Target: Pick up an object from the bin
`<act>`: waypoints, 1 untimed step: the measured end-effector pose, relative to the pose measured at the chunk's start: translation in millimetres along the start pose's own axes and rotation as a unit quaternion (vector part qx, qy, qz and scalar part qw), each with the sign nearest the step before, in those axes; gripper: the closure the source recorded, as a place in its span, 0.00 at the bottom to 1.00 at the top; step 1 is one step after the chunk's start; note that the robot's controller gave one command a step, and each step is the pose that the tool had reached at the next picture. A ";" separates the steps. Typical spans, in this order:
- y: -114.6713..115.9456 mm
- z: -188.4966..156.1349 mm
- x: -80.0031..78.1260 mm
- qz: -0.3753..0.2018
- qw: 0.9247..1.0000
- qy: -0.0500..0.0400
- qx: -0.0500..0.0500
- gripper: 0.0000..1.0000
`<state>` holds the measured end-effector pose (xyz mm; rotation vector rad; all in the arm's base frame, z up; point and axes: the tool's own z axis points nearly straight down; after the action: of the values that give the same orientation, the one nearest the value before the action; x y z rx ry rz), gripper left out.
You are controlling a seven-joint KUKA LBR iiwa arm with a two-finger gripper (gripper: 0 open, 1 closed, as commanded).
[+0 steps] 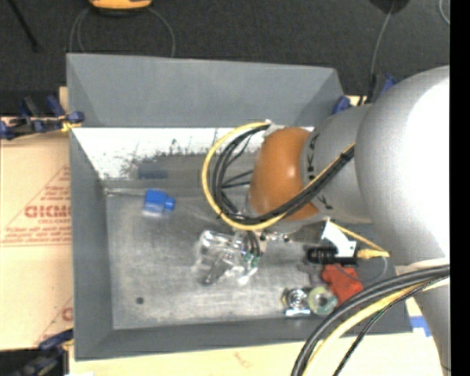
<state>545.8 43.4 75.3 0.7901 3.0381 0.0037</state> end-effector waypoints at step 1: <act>0.3 -2.2 -3.2 0.000 1.000 -0.005 -0.002 1.00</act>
Offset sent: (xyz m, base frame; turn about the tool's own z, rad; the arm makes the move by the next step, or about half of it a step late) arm 0.0000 0.0000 0.0000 0.0000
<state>548.8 42.1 77.5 0.7871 3.0278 0.0044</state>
